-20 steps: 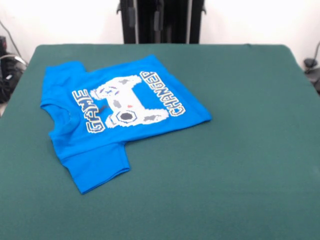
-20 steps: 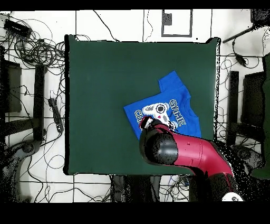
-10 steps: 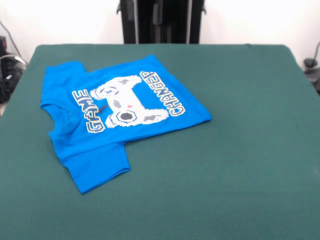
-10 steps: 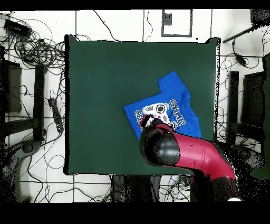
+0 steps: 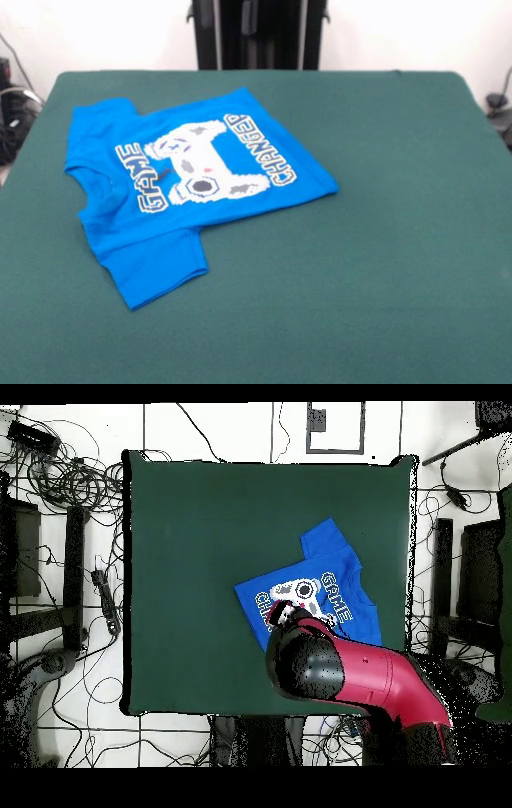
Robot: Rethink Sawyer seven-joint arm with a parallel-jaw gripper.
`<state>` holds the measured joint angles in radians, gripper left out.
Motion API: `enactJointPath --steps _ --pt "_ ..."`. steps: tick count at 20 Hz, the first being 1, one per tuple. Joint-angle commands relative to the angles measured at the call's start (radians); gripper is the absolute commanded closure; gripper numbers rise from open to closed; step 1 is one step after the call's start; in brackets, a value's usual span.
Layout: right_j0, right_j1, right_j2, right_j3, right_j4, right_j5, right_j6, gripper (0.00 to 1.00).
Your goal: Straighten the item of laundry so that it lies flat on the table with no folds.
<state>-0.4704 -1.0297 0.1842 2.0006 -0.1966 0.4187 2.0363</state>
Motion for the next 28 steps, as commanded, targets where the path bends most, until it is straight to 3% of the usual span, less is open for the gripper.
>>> enactJointPath --steps 1,14,28 --pt "-0.002 0.056 0.015 0.049 0.008 0.081 0.046 0.00" --pt "-0.082 0.146 0.023 -0.037 -0.081 0.061 -0.028 0.00" --pt "-0.133 0.262 0.047 -0.130 -0.160 0.020 -0.033 0.00"
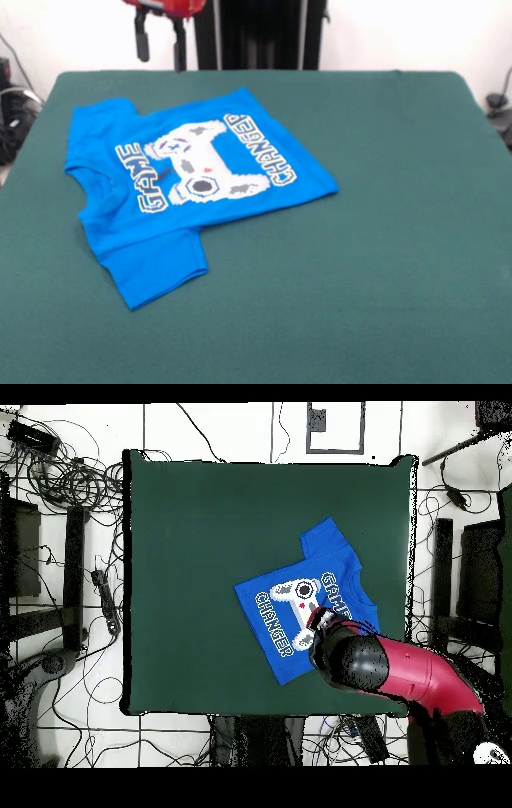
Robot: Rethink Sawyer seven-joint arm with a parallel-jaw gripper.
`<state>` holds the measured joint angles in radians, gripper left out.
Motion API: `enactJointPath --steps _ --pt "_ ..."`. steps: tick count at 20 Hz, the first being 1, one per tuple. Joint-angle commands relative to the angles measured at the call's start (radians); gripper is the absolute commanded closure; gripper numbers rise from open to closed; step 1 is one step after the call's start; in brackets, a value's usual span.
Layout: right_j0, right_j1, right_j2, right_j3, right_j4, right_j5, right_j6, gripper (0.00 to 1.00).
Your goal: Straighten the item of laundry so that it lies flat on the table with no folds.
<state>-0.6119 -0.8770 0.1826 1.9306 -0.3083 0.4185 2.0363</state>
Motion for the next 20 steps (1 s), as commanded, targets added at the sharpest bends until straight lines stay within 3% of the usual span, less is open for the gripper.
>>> enactJointPath --steps 1,20 --pt "0.009 0.118 0.052 -0.069 -0.048 0.022 -0.031 0.00" --pt "0.055 0.212 0.075 -0.252 -0.003 0.110 -0.010 0.00"
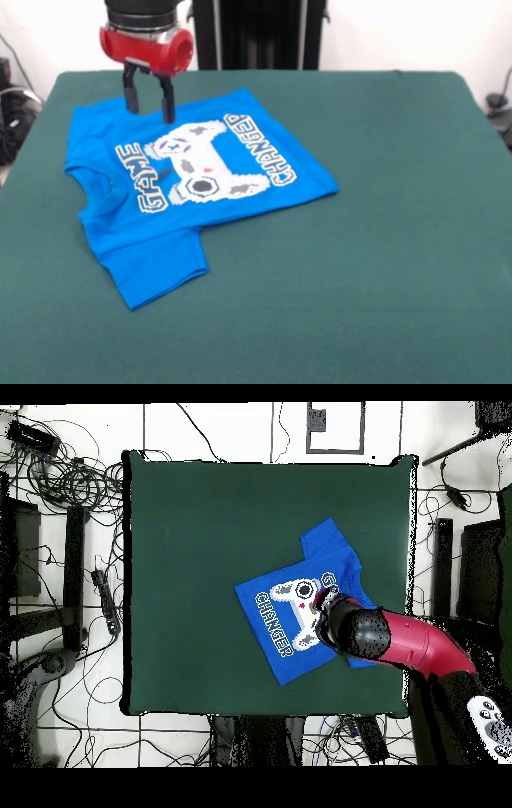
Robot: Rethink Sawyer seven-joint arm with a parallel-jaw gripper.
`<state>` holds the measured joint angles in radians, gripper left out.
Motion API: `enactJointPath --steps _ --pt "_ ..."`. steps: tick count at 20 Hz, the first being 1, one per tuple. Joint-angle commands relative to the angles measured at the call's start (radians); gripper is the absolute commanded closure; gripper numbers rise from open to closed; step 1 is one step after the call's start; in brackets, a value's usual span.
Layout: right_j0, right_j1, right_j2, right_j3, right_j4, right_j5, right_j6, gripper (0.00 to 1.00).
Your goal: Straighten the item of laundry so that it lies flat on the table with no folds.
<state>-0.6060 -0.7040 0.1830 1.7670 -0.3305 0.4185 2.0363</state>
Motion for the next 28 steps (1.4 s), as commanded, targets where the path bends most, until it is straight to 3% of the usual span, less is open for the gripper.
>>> enactJointPath --steps 1,28 --pt "0.053 0.041 0.073 -0.097 0.020 0.117 -0.010 0.00" --pt "0.140 0.157 0.061 -0.291 0.056 0.188 0.038 0.00"
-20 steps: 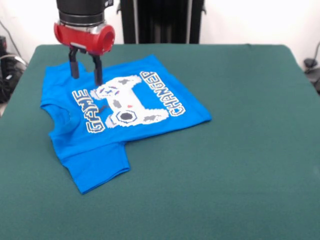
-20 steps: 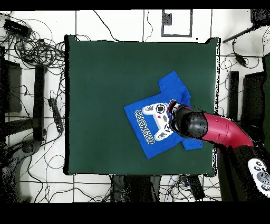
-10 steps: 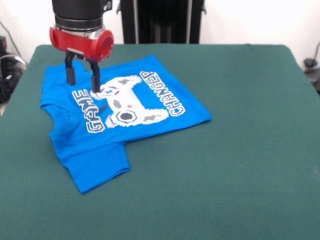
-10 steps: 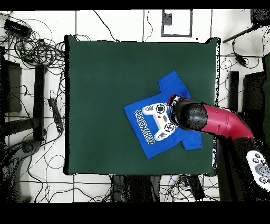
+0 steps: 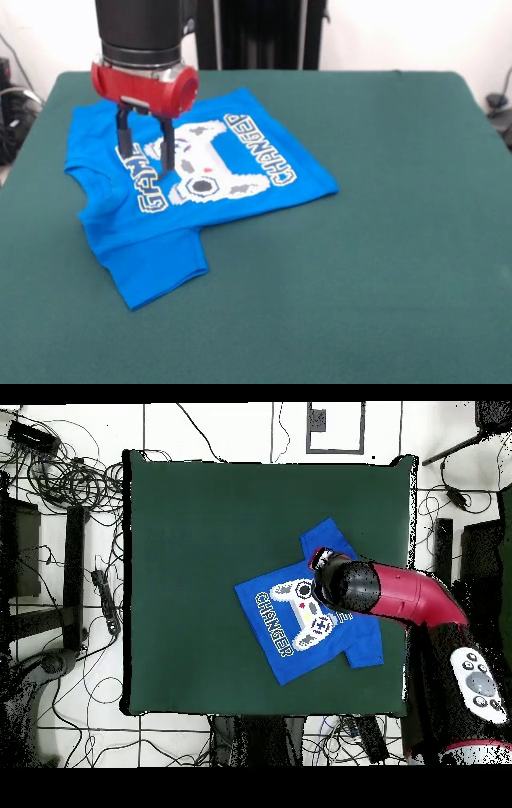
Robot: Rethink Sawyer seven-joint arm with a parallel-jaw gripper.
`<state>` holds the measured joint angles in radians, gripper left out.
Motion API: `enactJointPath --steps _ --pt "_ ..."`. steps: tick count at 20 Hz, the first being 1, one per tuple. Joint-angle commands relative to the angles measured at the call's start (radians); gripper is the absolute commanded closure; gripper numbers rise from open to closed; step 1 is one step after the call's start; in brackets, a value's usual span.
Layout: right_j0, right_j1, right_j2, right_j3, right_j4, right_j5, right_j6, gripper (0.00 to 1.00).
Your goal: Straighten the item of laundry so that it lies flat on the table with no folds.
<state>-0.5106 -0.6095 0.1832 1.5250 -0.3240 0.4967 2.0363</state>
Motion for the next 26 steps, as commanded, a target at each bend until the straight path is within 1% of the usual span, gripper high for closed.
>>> enactJointPath --steps 1,15,26 --pt "0.048 0.067 0.059 -0.056 0.050 0.108 0.040 0.00" --pt "0.083 0.127 0.048 -0.146 0.059 0.127 0.056 0.00" --pt "0.122 0.169 0.032 -0.198 0.084 0.128 0.078 0.00"
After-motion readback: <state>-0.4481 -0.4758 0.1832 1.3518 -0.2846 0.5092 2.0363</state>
